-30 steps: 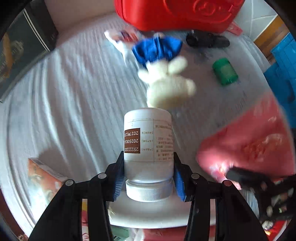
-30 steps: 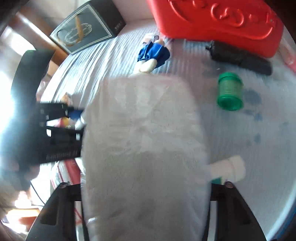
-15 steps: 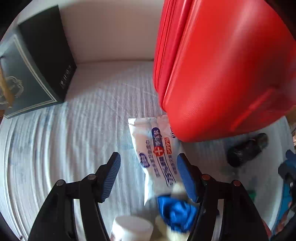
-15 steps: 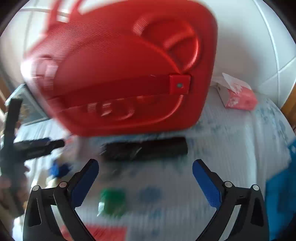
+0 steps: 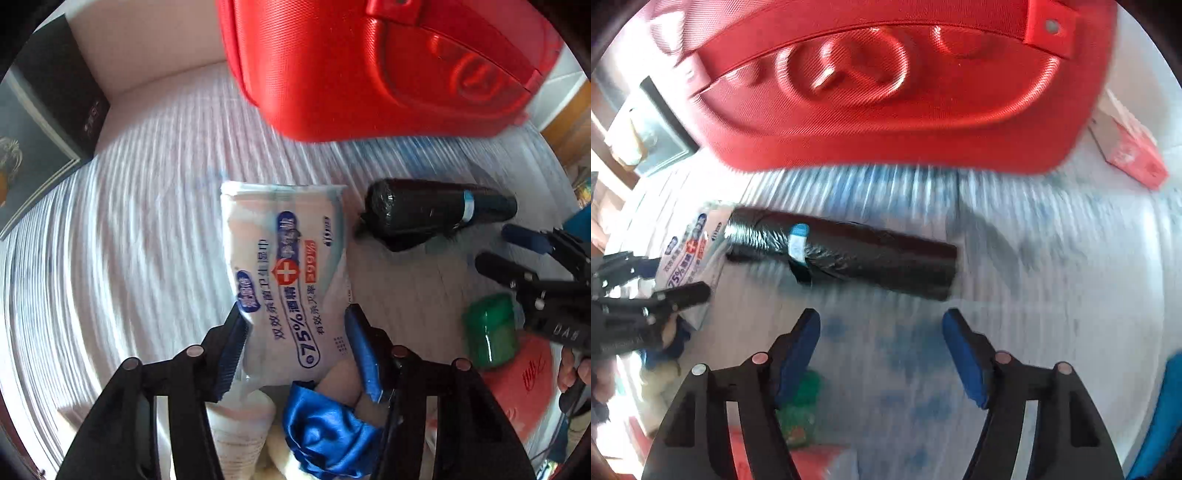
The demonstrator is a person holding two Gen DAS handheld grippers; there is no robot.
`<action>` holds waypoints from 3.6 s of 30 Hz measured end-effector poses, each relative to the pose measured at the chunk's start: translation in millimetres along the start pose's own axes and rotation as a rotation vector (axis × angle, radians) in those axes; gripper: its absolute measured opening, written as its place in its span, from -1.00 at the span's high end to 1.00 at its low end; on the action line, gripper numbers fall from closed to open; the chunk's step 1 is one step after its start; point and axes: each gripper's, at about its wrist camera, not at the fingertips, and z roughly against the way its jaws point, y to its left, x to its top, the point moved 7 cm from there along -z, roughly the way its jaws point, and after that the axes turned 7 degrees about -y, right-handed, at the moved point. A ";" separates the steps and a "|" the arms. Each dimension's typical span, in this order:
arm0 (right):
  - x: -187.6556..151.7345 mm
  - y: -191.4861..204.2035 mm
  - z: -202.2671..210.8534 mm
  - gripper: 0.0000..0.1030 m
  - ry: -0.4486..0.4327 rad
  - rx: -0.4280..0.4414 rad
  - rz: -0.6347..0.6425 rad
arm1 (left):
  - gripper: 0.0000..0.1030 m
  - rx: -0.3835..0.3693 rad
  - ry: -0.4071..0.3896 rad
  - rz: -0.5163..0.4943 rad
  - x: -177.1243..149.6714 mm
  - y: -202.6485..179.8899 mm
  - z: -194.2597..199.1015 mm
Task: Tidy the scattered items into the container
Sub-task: 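Grasp the white wet-wipe pack with the left tool while the right tool grasps the black bag roll, then lift the wet-wipe pack and black bag roll and carry both over the bin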
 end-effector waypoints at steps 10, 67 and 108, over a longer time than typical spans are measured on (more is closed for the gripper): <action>23.5 37.7 11.3 -0.90 -0.082 -0.044 0.270 | -0.05 0.010 -0.030 -0.013 20.1 4.0 -17.7; -72.5 149.1 370.0 0.42 -0.506 0.096 0.138 | 0.22 0.126 -0.494 0.052 -129.8 -91.3 362.2; -360.1 -318.5 591.4 0.42 -0.540 -0.296 -0.238 | 0.22 -0.281 -0.410 -0.366 -193.0 -682.7 373.2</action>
